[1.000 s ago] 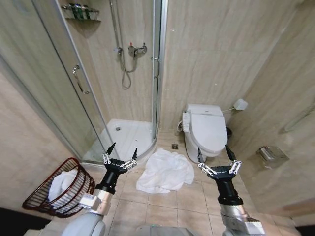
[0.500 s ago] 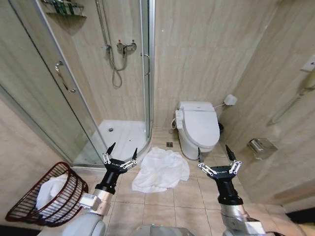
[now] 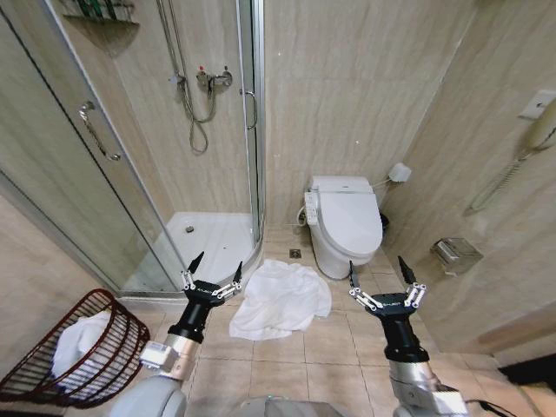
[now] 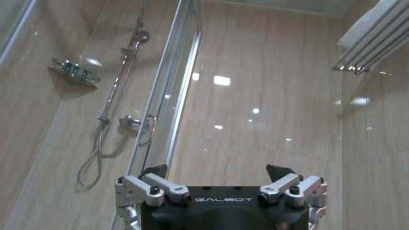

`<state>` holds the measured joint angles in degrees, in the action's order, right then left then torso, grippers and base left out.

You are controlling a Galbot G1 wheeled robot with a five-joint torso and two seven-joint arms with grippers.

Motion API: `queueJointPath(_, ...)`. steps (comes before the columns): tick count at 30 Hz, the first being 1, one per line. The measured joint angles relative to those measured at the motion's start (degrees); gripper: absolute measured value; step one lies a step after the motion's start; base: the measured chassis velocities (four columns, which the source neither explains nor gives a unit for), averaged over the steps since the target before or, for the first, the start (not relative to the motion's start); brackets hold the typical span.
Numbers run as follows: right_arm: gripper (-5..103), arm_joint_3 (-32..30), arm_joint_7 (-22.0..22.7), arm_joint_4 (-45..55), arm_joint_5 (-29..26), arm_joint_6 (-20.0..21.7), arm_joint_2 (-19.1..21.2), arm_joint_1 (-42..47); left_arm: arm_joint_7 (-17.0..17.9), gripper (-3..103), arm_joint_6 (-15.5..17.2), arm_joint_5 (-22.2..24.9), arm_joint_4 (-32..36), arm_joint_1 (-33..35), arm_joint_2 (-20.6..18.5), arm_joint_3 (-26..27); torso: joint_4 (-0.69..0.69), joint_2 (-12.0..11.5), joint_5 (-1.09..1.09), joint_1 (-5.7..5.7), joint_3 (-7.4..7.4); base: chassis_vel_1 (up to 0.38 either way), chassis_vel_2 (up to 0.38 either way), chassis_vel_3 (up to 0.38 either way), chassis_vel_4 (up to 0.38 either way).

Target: Discard the used towel into the hamper.

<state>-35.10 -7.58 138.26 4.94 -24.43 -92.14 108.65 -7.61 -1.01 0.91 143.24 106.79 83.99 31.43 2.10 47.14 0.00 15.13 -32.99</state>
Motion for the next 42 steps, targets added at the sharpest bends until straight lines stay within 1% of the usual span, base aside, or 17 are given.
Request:
queueJointPath(18,100,0.0,0.0,0.0,0.0,0.0,0.0,0.0,0.0,100,0.0,0.0,0.0,0.0,0.0,0.0,0.0,-4.1,0.0,-1.83,2.26,0.0,0.0,0.0,0.0)
queueJointPath(35,100,0.0,0.0,0.0,0.0,0.1,0.0,-0.2,0.0,100,0.0,0.0,0.0,0.0,0.0,0.0,0.0,-8.6,0.0,-3.67,4.88,0.0,0.0,0.0,0.0)
queueJointPath(37,100,0.0,0.0,-0.2,0.0,0.7,0.0,-0.5,0.0,100,0.0,0.0,0.0,0.0,0.0,0.0,-0.01,-8.9,-0.01,-3.81,5.09,0.0,0.0,0.0,0.0)
queueJointPath(38,100,0.0,0.0,-0.5,0.1,1.9,0.0,-1.3,0.0,100,0.0,0.0,0.0,0.0,0.0,0.0,-0.01,-9.2,-0.01,-3.92,5.25,0.0,0.0,0.0,0.0)
queueJointPath(40,100,0.1,0.2,-1.7,0.4,6.1,0.0,-4.0,0.0,100,0.0,0.0,0.0,0.0,0.0,0.0,0.0,-9.9,0.0,-4.24,5.63,0.0,0.0,0.0,0.0)
queueJointPath(41,100,0.1,0.2,-1.7,0.4,6.1,0.0,-4.0,0.0,100,0.0,0.0,0.0,0.0,0.0,0.0,0.0,-9.9,0.0,-4.24,5.63,0.0,0.0,0.0,0.0)
queueJointPath(42,100,0.2,0.3,-2.4,0.6,8.8,0.0,-5.8,0.0,100,0.0,0.0,0.0,0.0,0.0,0.0,0.0,-10.3,0.0,-4.39,5.88,0.0,0.0,0.0,0.0)
